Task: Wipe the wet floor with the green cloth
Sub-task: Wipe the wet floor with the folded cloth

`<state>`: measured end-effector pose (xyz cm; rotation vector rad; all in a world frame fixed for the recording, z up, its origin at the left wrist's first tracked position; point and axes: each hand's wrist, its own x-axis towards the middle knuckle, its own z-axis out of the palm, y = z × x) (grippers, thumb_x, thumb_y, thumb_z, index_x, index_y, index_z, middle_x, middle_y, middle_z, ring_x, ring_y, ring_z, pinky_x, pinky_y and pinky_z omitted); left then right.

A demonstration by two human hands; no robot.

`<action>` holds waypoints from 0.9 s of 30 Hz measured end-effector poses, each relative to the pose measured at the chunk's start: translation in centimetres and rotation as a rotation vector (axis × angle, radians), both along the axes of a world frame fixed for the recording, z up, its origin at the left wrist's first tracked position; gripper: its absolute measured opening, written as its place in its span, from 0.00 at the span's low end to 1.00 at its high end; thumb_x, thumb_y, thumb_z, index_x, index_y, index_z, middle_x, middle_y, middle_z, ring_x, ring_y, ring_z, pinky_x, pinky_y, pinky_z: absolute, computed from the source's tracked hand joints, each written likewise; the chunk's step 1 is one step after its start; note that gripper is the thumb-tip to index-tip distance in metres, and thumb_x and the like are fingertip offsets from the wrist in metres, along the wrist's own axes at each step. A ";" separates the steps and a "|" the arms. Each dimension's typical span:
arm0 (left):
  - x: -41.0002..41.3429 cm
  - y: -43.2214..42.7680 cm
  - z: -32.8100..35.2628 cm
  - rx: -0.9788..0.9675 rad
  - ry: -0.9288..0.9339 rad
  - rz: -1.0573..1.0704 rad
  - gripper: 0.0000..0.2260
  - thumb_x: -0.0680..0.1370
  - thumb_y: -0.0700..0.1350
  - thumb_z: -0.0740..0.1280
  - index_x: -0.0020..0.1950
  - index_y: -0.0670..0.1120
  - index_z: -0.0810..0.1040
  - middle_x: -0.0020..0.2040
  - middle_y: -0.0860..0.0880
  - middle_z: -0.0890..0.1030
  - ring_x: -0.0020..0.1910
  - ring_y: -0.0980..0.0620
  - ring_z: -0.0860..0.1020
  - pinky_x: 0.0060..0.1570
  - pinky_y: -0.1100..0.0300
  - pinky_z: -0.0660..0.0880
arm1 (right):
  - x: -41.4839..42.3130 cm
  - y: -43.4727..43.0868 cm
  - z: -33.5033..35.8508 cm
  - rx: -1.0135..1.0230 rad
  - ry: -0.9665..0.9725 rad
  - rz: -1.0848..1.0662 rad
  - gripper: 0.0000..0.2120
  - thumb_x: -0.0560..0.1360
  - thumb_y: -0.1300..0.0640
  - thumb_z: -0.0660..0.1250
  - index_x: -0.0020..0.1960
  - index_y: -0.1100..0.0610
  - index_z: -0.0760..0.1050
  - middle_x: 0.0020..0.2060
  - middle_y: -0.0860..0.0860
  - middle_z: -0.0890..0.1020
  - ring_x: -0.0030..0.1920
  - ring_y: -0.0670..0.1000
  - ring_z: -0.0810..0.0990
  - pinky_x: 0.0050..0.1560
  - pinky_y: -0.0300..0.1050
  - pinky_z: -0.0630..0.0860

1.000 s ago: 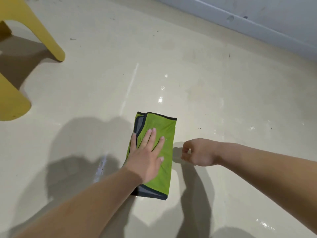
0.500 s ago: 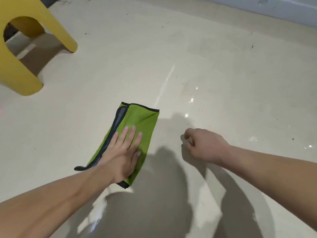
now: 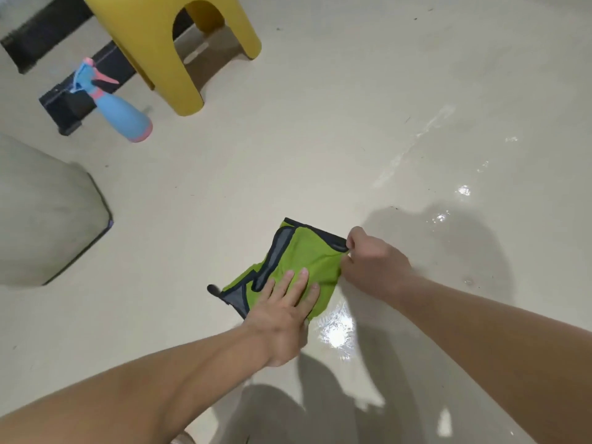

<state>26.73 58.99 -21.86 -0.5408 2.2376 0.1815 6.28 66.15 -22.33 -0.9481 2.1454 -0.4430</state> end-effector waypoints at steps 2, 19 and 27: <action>0.2 -0.5 -1.5 -0.051 0.174 -0.128 0.28 0.86 0.55 0.48 0.85 0.53 0.43 0.86 0.44 0.41 0.84 0.40 0.37 0.81 0.41 0.37 | 0.0 -0.1 -0.4 -0.094 0.087 -0.053 0.04 0.74 0.56 0.61 0.49 0.50 0.67 0.39 0.48 0.78 0.43 0.56 0.77 0.42 0.48 0.71; 6.6 -16.9 -8.0 -0.123 0.682 -0.001 0.32 0.82 0.65 0.53 0.85 0.57 0.56 0.86 0.48 0.51 0.85 0.46 0.46 0.81 0.40 0.44 | 9.8 -10.5 -1.7 0.004 0.240 -0.032 0.06 0.77 0.48 0.65 0.49 0.47 0.68 0.45 0.46 0.77 0.46 0.54 0.78 0.43 0.51 0.74; 19.1 -22.7 -7.7 -0.352 0.520 0.553 0.33 0.83 0.66 0.43 0.85 0.53 0.50 0.86 0.47 0.47 0.85 0.43 0.43 0.80 0.36 0.41 | 15.9 -13.4 -1.6 -0.155 0.560 0.390 0.03 0.74 0.54 0.68 0.43 0.52 0.79 0.39 0.50 0.75 0.40 0.58 0.76 0.32 0.44 0.65</action>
